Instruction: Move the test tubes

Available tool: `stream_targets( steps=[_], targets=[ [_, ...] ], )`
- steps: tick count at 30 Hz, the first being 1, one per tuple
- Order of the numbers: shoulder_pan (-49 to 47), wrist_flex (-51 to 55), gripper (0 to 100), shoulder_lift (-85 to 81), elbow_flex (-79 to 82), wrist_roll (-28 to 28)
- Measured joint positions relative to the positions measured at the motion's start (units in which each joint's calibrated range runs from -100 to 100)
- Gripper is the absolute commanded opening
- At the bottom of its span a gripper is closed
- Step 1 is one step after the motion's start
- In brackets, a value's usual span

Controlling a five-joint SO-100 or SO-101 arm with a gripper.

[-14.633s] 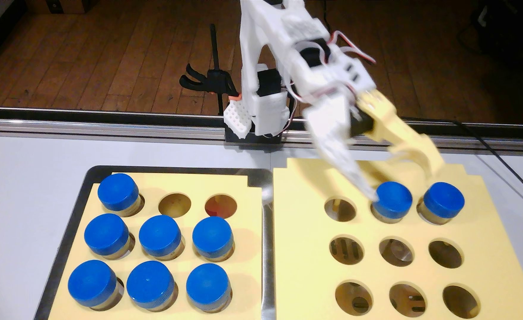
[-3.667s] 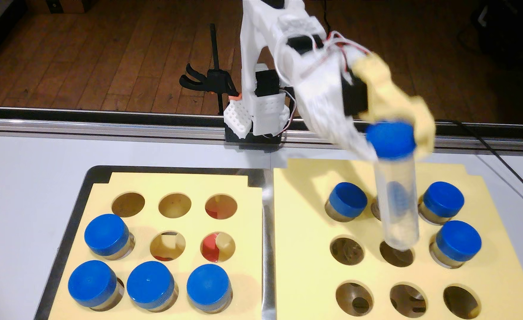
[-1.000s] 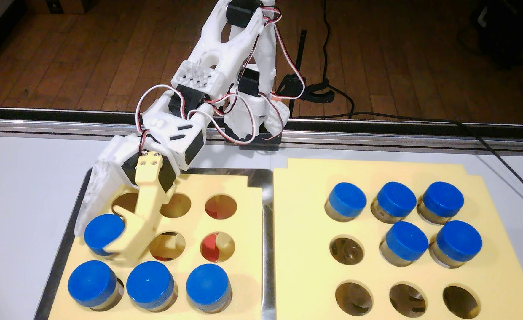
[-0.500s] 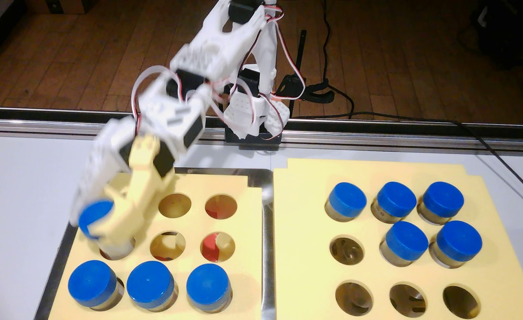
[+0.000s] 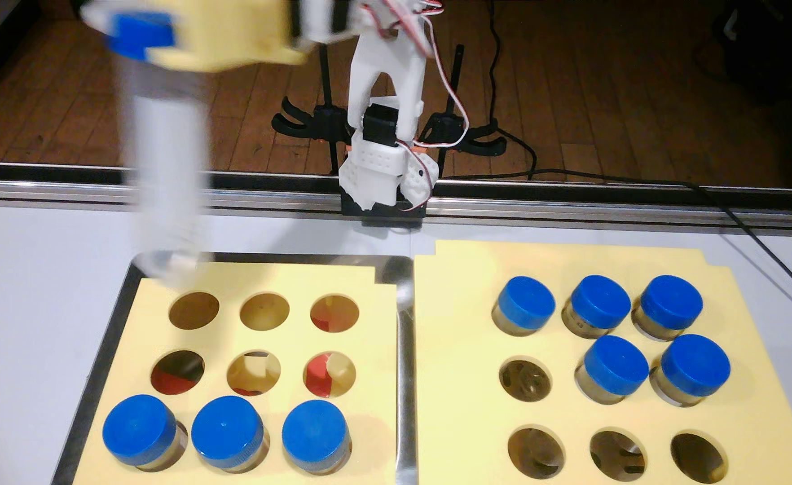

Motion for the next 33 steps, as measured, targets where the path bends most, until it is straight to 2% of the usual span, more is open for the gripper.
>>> stream_targets(
  steps=[5,8,11,17,33],
  targets=[
    [-13.4,0.0,10,-5.6,9.6,-2.6],
    [-21.0,0.0,10,-13.4,22.7,-2.9],
    [-25.1,0.0,11,-16.9,28.7,-2.9],
    [-29.1,0.0,11,-15.4,32.8,-2.9],
    [-30.3,-0.2,11,-3.6,31.4,-1.5]
  ],
)
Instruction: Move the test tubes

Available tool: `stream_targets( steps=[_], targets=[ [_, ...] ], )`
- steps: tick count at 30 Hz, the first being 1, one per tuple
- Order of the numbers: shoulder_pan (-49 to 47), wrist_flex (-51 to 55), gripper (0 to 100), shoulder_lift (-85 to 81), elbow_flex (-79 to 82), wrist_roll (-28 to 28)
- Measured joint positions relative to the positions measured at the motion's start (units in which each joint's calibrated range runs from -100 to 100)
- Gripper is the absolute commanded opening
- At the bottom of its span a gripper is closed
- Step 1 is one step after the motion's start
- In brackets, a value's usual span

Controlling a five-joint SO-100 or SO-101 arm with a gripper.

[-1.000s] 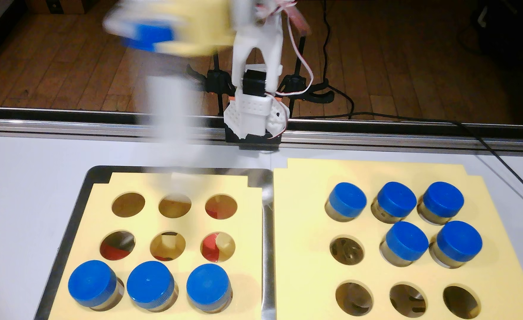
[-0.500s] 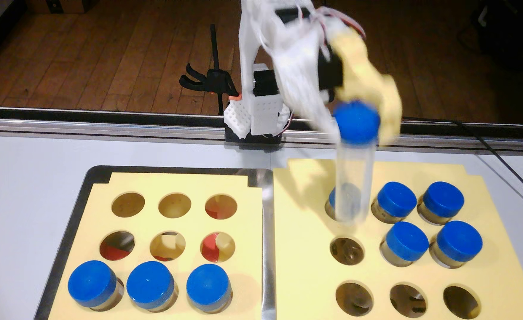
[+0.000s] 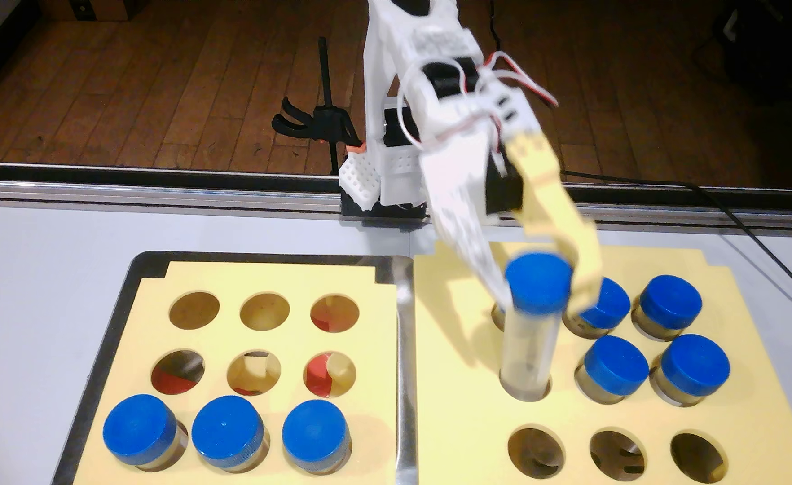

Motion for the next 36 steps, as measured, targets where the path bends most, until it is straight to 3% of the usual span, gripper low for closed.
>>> stream_targets(
  steps=[6,9,12,28,36],
  targets=[
    [-1.8,0.0,13,6.1,0.2,0.2],
    [-2.3,0.0,26,6.7,2.6,0.1],
    [-2.3,0.0,31,6.8,5.6,-1.9],
    [7.2,-0.4,31,6.0,-5.2,-3.1],
    [14.9,-0.4,31,5.6,-0.5,2.5]
  ],
)
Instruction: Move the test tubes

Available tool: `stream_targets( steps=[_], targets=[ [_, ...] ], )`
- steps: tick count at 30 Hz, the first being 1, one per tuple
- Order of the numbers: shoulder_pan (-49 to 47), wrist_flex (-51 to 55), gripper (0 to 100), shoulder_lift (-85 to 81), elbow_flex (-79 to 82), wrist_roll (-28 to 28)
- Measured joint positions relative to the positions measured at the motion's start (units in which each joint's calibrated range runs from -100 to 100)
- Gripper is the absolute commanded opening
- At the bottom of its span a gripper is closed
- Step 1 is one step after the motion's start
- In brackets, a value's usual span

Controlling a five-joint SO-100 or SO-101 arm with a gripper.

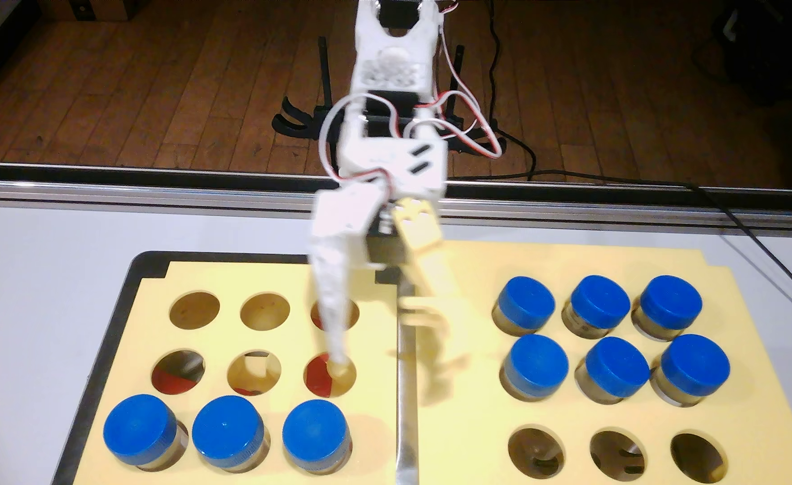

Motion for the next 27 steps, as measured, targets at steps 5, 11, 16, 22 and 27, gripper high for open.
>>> stream_targets(
  steps=[5,11,16,22,27],
  targets=[
    [1.9,-1.7,30,1.3,0.3,1.2],
    [2.3,-9.7,30,8.6,-0.3,1.2],
    [2.5,-10.5,27,11.7,-1.7,1.2],
    [4.2,-10.6,27,15.6,-5.2,1.2],
    [4.1,-10.6,27,17.6,-8.1,1.1]
  ],
)
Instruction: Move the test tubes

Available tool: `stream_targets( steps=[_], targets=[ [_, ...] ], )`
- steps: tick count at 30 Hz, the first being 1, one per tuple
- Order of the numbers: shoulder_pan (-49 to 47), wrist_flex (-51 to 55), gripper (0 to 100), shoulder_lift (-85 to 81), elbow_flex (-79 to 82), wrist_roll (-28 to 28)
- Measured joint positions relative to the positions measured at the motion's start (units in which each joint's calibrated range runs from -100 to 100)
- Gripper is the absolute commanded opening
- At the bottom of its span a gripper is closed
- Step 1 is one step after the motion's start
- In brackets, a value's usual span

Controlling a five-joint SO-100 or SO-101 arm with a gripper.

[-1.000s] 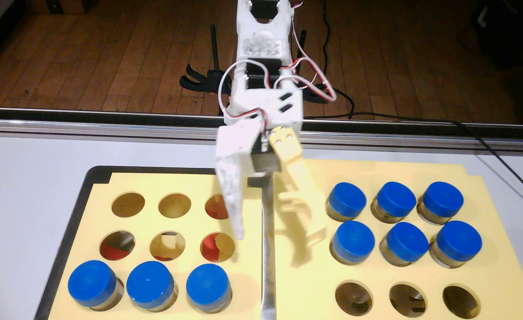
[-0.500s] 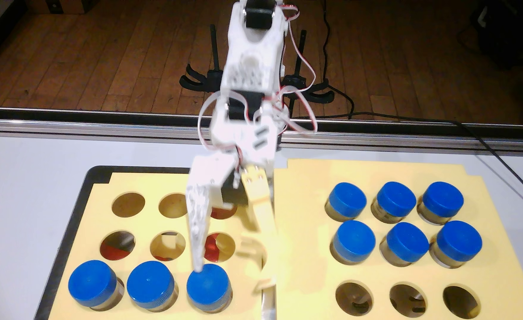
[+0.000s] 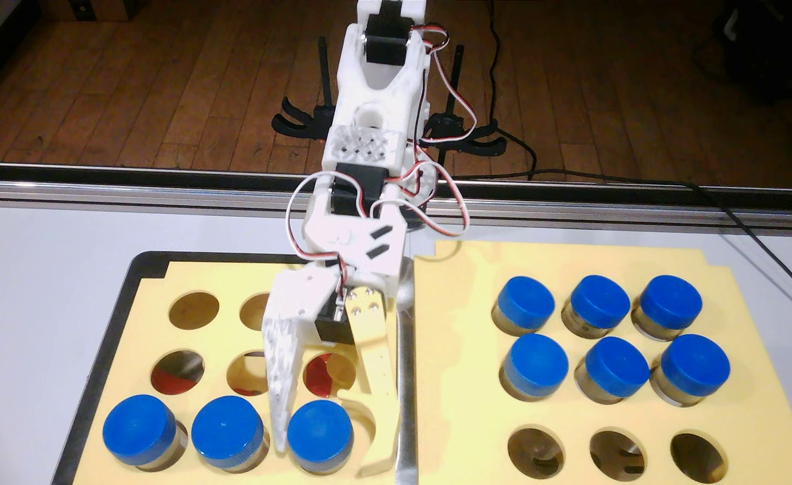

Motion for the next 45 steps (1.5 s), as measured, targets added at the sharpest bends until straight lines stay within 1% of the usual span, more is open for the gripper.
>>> stream_targets(
  steps=[4,8,9,13,19,21,22,25,26,29,34,37,39,40,45],
  targets=[
    [0.2,0.0,27,0.1,-0.1,0.0],
    [0.2,0.0,19,0.1,-0.1,0.0],
    [0.2,0.0,16,0.1,-0.1,0.0],
    [0.2,0.0,11,0.1,-1.6,-0.2],
    [0.1,0.0,12,0.1,-3.8,-0.2],
    [0.1,1.5,12,0.1,-5.1,-1.1],
    [0.1,2.8,12,0.1,-6.1,-1.4],
    [0.0,13.3,11,-0.9,-12.1,-1.5],
    [0.0,14.0,11,-1.1,-12.9,-1.5],
    [0.0,12.5,11,-4.7,-16.8,-1.4],
    [-0.8,4.5,12,-12.6,-18.1,-1.8],
    [-3.1,3.1,12,-15.7,-18.0,-2.9],
    [-6.6,3.0,12,-15.7,-16.7,-3.8],
    [-10.3,3.0,12,-15.7,-14.9,-4.4],
    [-16.0,2.9,12,-15.8,-8.8,-4.6]
  ],
)
